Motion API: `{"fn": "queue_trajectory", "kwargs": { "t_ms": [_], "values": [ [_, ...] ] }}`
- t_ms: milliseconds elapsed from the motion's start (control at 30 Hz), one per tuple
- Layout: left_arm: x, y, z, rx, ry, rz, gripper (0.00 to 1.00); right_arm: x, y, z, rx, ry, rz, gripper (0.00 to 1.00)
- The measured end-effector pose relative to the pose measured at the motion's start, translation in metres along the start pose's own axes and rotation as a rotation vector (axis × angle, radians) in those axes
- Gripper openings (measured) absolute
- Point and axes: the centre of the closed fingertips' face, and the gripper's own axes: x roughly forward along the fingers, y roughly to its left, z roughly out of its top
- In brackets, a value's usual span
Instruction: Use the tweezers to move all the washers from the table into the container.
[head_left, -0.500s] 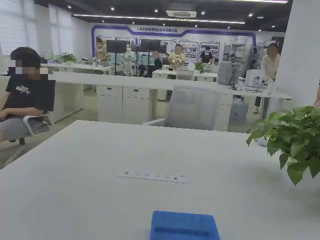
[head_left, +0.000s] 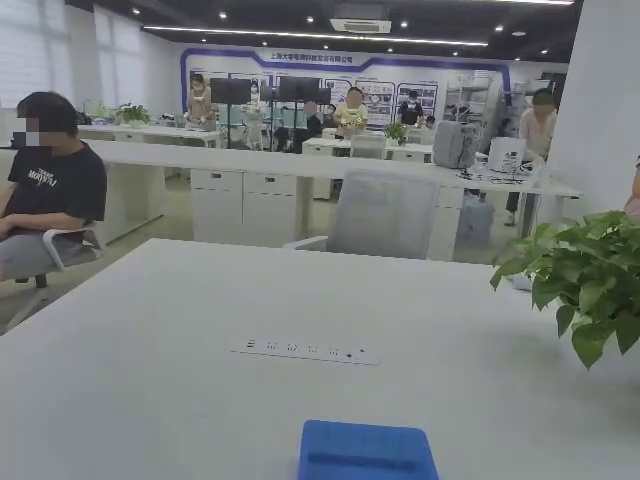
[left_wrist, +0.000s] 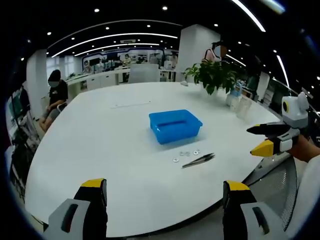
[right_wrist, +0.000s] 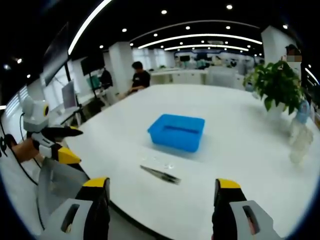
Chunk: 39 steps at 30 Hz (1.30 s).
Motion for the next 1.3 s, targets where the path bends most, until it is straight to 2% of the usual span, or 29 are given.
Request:
{"fn": "queue_trajectory", "kwargs": {
  "t_ms": [467, 633, 867, 933, 1033, 1300],
  "values": [
    [0.002, 0.0, 0.0, -0.008, -0.008, -0.012, 0.99, 0.003, 0.002, -0.001, -0.008, 0.01, 0.003, 0.84],
    [0.005, 0.0, -0.001, 0.008, 0.0, -0.016, 0.97, 0.005, 0.003, 0.0, -0.015, 0.015, 0.009, 0.83],
    [0.01, -0.002, 0.003, 0.014, -0.008, -0.034, 0.94, 0.009, -0.002, 0.001, -0.009, 0.013, 0.004, 0.81],
    [0.013, -0.003, 0.004, 0.019, -0.01, -0.044, 0.92, 0.01, -0.004, 0.001, -0.007, 0.014, 0.004, 0.8],
    [0.022, -0.005, 0.0, 0.019, 0.015, -0.077, 0.86, 0.013, -0.007, -0.001, 0.001, 0.026, 0.003, 0.79],
    [0.042, -0.006, 0.002, 0.052, 0.029, -0.115, 0.8, 0.022, -0.012, -0.005, 0.004, 0.06, 0.01, 0.78]
  ]
}}
